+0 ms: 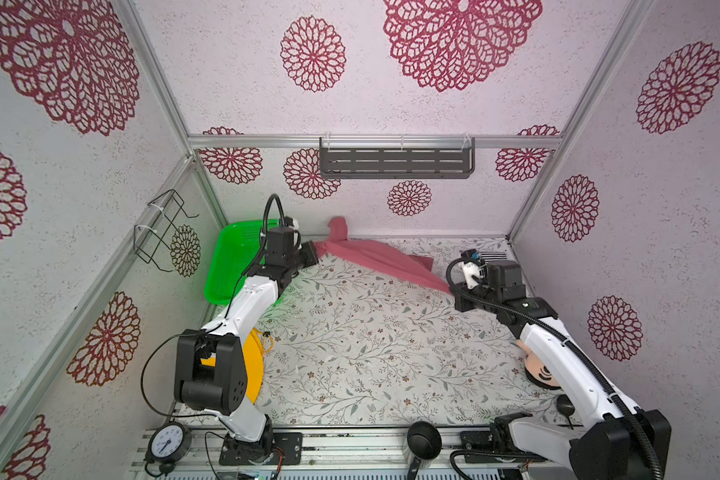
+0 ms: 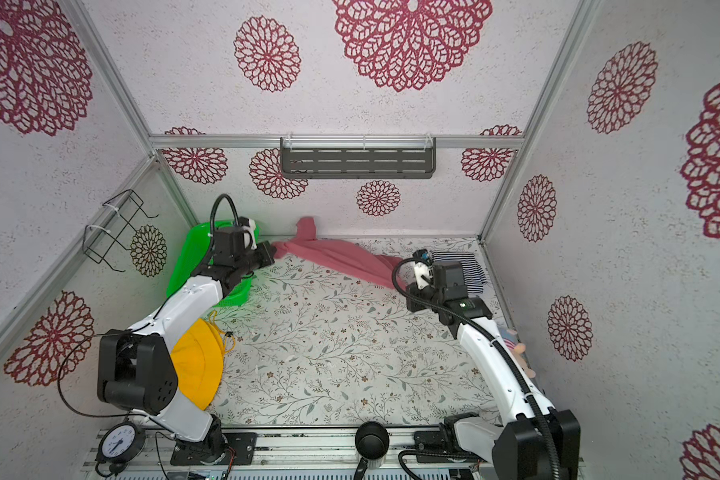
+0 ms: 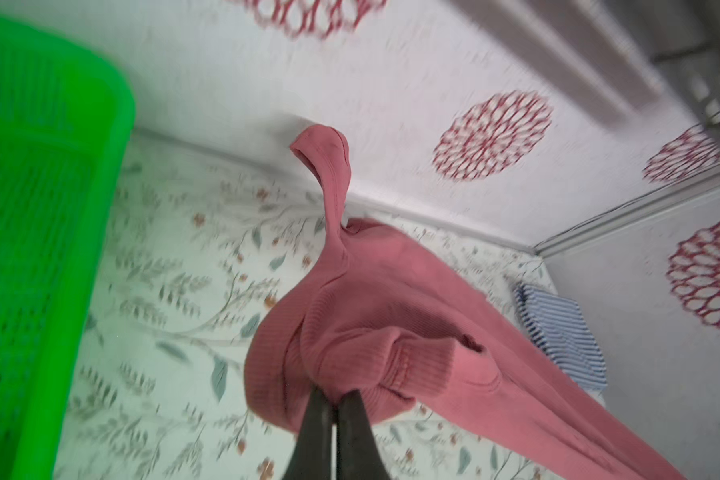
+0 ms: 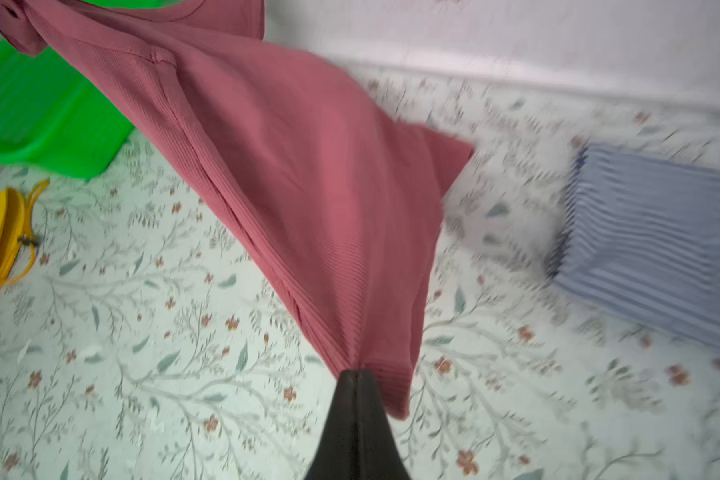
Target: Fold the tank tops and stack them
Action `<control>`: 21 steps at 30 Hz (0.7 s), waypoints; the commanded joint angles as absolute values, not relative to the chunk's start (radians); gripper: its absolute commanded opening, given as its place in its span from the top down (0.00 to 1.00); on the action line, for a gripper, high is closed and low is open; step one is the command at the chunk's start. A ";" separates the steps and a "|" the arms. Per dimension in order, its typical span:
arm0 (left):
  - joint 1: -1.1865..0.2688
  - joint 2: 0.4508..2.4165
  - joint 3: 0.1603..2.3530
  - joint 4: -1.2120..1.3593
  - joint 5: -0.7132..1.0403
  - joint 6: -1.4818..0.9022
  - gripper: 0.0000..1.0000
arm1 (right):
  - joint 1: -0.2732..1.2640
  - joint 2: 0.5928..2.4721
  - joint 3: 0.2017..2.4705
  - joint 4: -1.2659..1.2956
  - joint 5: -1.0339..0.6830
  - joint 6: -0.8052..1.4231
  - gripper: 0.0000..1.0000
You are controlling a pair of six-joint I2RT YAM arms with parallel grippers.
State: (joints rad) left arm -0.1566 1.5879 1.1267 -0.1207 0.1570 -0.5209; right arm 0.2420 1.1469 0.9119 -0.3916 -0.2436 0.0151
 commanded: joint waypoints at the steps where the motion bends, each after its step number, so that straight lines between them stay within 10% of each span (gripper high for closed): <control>1: -0.138 1.440 0.905 0.018 0.160 -0.523 0.99 | 0.289 1.034 0.795 -0.345 -0.346 0.084 1.00; 3: -0.133 1.337 0.778 -0.004 0.144 -0.544 0.72 | 0.334 0.980 0.749 -0.399 -0.341 0.144 0.98; 6: -0.130 1.153 0.662 -0.132 0.109 -0.572 0.23 | 0.355 0.878 0.712 -0.472 -0.357 0.256 0.52; 8: -0.131 1.024 0.616 -0.209 0.040 -0.572 0.12 | 0.350 0.822 0.712 -0.528 -0.315 0.273 0.40; 12: -0.127 0.859 0.639 -0.353 -0.043 -0.602 0.16 | 0.336 0.850 0.774 -0.604 -0.217 0.271 0.38; 17: -0.158 0.981 0.710 -0.382 0.027 -0.692 0.29 | 0.375 1.072 0.836 -0.567 -0.123 0.345 0.72; 21: -0.278 1.173 0.787 -0.434 -0.046 -0.688 0.35 | 0.472 1.194 0.877 -0.573 -0.002 0.399 0.77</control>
